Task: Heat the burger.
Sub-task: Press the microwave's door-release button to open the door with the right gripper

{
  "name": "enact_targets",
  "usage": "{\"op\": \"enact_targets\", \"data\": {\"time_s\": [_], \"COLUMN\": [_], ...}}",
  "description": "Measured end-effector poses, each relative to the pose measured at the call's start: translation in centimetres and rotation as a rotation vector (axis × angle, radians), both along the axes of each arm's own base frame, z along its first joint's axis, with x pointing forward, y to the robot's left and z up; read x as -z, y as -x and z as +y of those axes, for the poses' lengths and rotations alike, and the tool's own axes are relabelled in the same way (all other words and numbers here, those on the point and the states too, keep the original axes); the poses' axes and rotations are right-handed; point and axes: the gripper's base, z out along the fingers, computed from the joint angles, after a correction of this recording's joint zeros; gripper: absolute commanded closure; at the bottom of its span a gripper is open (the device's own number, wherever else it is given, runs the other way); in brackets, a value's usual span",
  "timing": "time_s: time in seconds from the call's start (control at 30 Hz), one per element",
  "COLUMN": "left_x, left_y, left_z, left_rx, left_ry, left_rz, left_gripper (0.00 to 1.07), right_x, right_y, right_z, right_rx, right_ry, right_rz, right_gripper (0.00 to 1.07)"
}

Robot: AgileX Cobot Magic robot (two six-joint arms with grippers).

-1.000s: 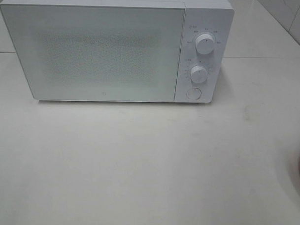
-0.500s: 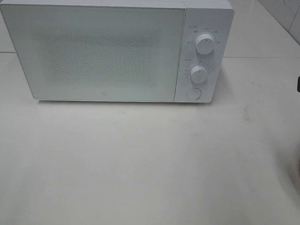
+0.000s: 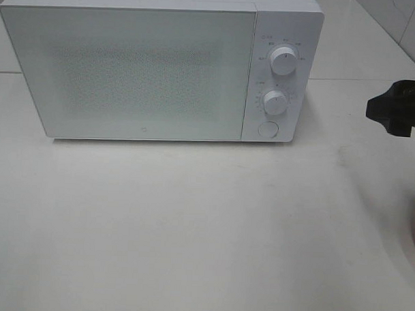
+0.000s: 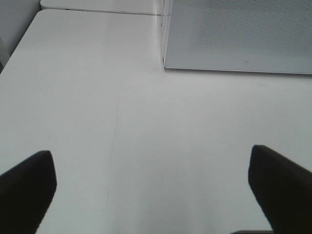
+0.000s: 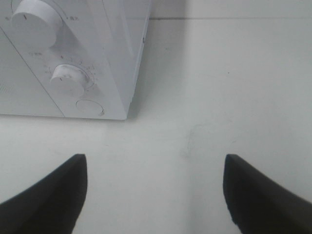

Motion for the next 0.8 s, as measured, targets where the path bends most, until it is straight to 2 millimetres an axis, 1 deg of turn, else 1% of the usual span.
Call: {"op": "enact_targets", "data": {"time_s": [0.03, 0.07, 0.13, 0.17, 0.23, 0.27, 0.3, 0.33, 0.4, 0.43, 0.47, 0.6, 0.63, 0.7, 0.77, 0.8], "left_x": [0.0, 0.0, 0.0, 0.0, 0.0, 0.0, 0.0, 0.0, 0.0, 0.0, 0.0, 0.0, 0.0, 0.0, 0.0, 0.0], "left_y": [0.0, 0.0, 0.0, 0.0, 0.0, 0.0, 0.0, 0.0, 0.0, 0.0, 0.0, 0.0, 0.0, 0.0, 0.0, 0.0], "left_z": [0.0, 0.0, 0.0, 0.0, 0.0, 0.0, 0.0, 0.0, 0.0, 0.0, 0.0, 0.0, 0.0, 0.0, 0.0, 0.0], "left_rx": [0.0, 0.0, 0.0, 0.0, 0.0, 0.0, 0.0, 0.0, 0.0, 0.0, 0.0, 0.0, 0.0, 0.0, 0.0, 0.0], "left_ry": [0.0, 0.0, 0.0, 0.0, 0.0, 0.0, 0.0, 0.0, 0.0, 0.0, 0.0, 0.0, 0.0, 0.0, 0.0, 0.0], "left_rz": [0.0, 0.0, 0.0, 0.0, 0.0, 0.0, 0.0, 0.0, 0.0, 0.0, 0.0, 0.0, 0.0, 0.0, 0.0, 0.0], "left_gripper": [0.06, 0.06, 0.06, 0.06, 0.06, 0.06, 0.06, 0.06, 0.06, 0.06, 0.06, 0.06, 0.06, 0.06, 0.06, 0.06], "right_x": [0.0, 1.0, 1.3, 2.2, 2.6, 3.2, 3.6, 3.6, 4.7, 4.7, 5.5, 6.2, 6.7, 6.8, 7.6, 7.6], "right_y": [0.0, -0.2, -0.2, -0.2, -0.2, -0.1, -0.1, -0.1, 0.1, 0.1, 0.1, 0.2, 0.2, 0.2, 0.3, 0.3], "right_z": [0.0, 0.0, 0.1, 0.5, 0.9, 1.7, 2.1, 2.1, 2.8, 2.8, 3.3, 4.1, 4.8, 5.0, 6.3, 6.3], "right_rx": [0.0, 0.002, -0.001, -0.025, -0.044, -0.08, -0.092, -0.092, -0.104, -0.104, -0.103, -0.095, -0.089, -0.089, -0.07, -0.07], "right_ry": [0.0, -0.002, -0.005, 0.001, 0.005, 0.008, 0.009, 0.009, 0.02, 0.02, 0.035, 0.06, 0.083, 0.097, 0.125, 0.125], "right_rz": [0.0, -0.027, -0.051, -0.079, -0.097, -0.132, -0.141, -0.141, -0.156, -0.156, -0.163, -0.182, -0.195, -0.203, -0.236, -0.236], "right_gripper": [0.32, 0.32, 0.32, 0.32, 0.32, 0.32, 0.32, 0.32, 0.32, 0.32, 0.32, 0.32, 0.32, 0.32, 0.32, 0.32]}}
